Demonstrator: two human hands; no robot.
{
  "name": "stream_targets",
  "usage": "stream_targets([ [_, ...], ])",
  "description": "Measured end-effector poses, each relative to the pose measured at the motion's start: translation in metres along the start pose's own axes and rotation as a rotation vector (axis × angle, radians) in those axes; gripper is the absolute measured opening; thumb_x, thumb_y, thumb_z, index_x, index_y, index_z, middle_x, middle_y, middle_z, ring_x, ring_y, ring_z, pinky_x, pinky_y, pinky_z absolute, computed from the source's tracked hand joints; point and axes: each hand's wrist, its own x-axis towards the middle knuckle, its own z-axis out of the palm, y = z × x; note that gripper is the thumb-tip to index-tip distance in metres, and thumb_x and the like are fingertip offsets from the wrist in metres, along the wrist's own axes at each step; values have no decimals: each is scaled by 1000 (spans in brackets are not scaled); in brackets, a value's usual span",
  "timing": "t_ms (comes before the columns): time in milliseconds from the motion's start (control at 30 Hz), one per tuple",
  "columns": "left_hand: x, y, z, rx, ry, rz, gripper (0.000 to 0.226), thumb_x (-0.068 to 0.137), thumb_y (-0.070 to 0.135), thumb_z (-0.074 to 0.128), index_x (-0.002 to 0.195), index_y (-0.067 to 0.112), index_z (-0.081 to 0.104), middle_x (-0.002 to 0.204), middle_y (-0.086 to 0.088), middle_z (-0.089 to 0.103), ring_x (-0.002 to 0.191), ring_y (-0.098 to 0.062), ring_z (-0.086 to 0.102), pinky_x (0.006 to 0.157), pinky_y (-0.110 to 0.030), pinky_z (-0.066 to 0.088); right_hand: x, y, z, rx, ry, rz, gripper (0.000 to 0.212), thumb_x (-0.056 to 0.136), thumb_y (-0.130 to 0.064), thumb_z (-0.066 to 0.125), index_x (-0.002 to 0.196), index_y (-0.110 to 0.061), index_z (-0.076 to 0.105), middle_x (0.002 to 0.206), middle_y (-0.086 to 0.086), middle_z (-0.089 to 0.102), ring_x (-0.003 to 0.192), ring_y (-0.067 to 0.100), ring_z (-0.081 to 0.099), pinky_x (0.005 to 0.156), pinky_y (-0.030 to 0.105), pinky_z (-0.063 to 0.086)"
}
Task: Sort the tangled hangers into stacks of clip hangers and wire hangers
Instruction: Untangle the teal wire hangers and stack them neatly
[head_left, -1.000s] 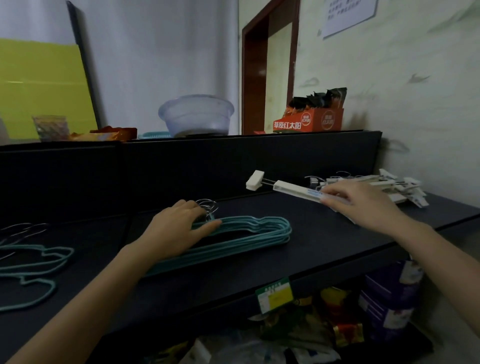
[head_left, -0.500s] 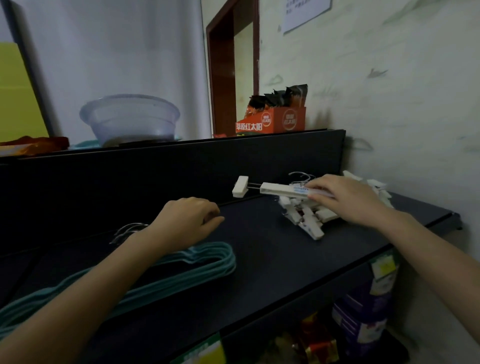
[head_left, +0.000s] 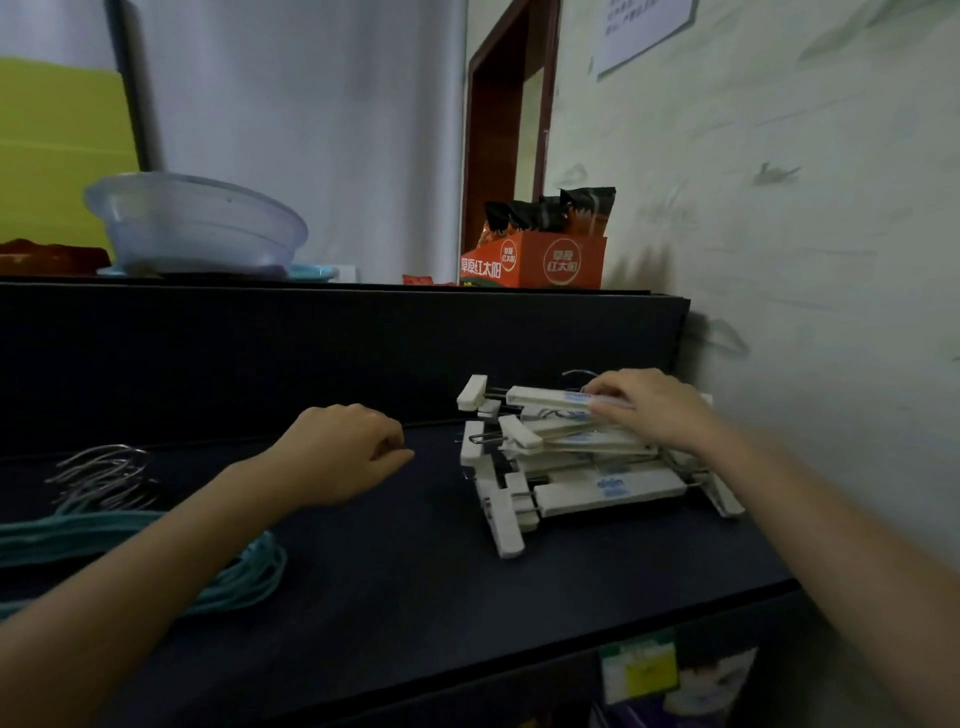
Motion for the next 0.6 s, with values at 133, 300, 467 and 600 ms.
stream_targets([
  [133, 1, 4, 3, -12, -4, -78, 35, 94, 48, 37, 111, 28, 60, 107, 10, 62, 90, -11, 60, 73, -27, 49, 13, 16, 7, -18, -88, -78, 30, 93, -44, 44, 120, -37, 55, 123, -8, 60, 107, 16, 57, 88, 39, 50],
  [300, -1, -1, 2, -7, -8, -160, 35, 93, 50, 36, 112, 30, 59, 107, 12, 62, 90, -10, 59, 72, -25, 49, 19, 20, -1, -107, -111, -129, 31, 94, -41, 45, 122, -36, 56, 128, -11, 57, 110, 15, 56, 88, 36, 50],
  [467, -16, -10, 0, 2, 22, -246, 36, 93, 49, 37, 113, 29, 59, 111, 11, 62, 95, -12, 59, 76, -29, 51, 18, -19, 1, -76, 12, -246, 34, 93, -42, 48, 125, -33, 54, 126, -10, 56, 112, 14, 55, 85, 34, 50],
  [600, -50, -29, -7, 49, 100, -328, 36, 93, 48, 37, 116, 29, 57, 115, 11, 60, 100, -12, 57, 77, -30, 51, 17, -74, 7, 25, 93, -426, 28, 93, -41, 47, 118, -34, 58, 119, -12, 59, 106, 12, 57, 80, 30, 48],
])
